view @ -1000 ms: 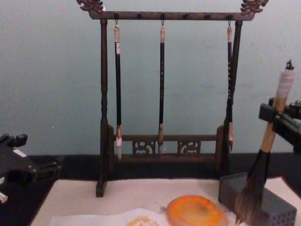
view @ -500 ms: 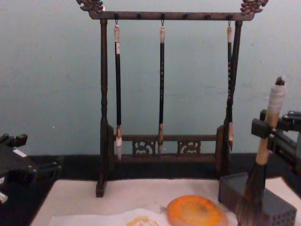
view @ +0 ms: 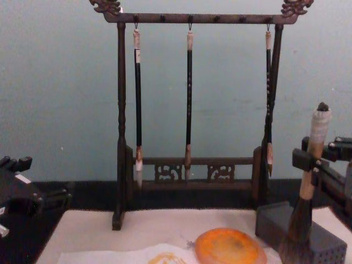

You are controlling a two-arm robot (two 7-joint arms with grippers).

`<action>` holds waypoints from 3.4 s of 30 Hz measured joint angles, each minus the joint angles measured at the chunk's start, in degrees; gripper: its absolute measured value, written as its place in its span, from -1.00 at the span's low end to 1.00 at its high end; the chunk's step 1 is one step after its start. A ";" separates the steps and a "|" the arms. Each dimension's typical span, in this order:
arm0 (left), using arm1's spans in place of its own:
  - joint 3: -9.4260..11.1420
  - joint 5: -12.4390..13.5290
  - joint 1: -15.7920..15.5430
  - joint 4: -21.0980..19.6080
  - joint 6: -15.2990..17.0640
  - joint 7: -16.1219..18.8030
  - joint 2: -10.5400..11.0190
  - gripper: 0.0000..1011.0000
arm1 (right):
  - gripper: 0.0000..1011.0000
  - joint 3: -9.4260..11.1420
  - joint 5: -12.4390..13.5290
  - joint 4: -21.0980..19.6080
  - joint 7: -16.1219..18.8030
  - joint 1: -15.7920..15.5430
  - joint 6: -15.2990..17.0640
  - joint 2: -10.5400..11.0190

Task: Pick up the brush from the inkstone, write on the paper, then place the brush back to its original position.

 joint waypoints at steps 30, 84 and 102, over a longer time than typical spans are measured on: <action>0.00 0.00 0.01 0.00 0.00 0.00 0.00 0.98 | -0.65 2.42 -2.17 -1.21 5.27 -3.24 0.84 -1.45; 0.00 0.00 0.00 0.00 0.00 0.00 0.00 0.98 | -0.65 4.87 11.35 -5.42 10.70 -4.86 4.14 -0.98; 0.00 0.00 0.00 0.00 0.00 0.00 0.00 0.98 | -0.65 7.98 21.03 0.50 6.46 0.82 11.77 -7.49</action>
